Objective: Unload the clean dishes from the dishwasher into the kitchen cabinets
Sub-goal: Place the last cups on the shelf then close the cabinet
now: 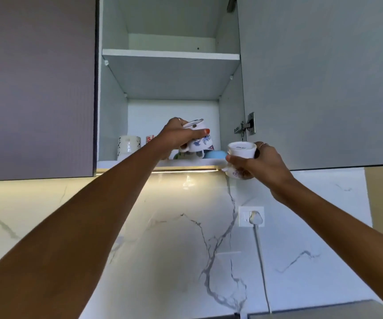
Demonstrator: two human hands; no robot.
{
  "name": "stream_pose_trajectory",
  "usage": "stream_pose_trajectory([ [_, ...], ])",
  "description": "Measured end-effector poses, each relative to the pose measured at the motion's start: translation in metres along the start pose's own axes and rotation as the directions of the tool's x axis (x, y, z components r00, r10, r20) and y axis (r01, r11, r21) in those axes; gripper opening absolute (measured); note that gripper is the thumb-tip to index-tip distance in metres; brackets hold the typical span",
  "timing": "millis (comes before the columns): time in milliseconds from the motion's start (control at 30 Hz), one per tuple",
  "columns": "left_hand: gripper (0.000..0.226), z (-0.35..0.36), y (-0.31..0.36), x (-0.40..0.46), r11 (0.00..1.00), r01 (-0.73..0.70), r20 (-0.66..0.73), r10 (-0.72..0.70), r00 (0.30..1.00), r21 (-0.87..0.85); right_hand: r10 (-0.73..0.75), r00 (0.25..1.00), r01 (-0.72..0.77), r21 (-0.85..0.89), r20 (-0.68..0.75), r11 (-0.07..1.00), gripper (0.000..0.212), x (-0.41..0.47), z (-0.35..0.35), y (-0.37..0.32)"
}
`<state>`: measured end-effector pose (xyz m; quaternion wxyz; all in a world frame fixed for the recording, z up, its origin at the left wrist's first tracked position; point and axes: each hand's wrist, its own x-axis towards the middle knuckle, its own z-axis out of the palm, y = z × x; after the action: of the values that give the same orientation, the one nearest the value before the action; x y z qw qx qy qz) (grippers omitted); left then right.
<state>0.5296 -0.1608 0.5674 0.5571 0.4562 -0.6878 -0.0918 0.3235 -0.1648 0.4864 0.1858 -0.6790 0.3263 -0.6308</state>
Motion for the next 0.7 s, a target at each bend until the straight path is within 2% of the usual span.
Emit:
stream_pose_trajectory([
  [100,0.032,0.019,0.006,0.041,0.998,0.002,0.057,-0.006,0.998,0.061,-0.020,1.000,0.020,-0.060,-0.001,0.998,0.049,0.018,0.000,0.011],
  [200,0.032,0.040,0.004,0.075,0.987,-0.034,0.108,0.017,0.994,0.158,-0.084,0.996,0.077,-0.149,-0.040,0.986,0.054,0.034,0.000,0.017],
  [367,0.044,0.063,-0.006,0.112,0.940,-0.107,0.249,0.024,0.968,0.324,-0.153,0.985,0.119,-0.326,-0.079,0.938,0.054,0.041,-0.001,0.021],
  [533,0.035,0.069,-0.013,0.136,0.890,-0.177,0.345,0.024,0.938,0.420,-0.147,0.982,0.093,-0.366,-0.122,0.926,0.050,0.045,0.002,0.026],
  [700,0.042,0.069,-0.028,0.149,0.852,-0.209,0.397,0.002,0.918,0.480,-0.179,0.968,0.097,-0.394,-0.175,0.914,0.051,0.046,0.007,0.018],
])
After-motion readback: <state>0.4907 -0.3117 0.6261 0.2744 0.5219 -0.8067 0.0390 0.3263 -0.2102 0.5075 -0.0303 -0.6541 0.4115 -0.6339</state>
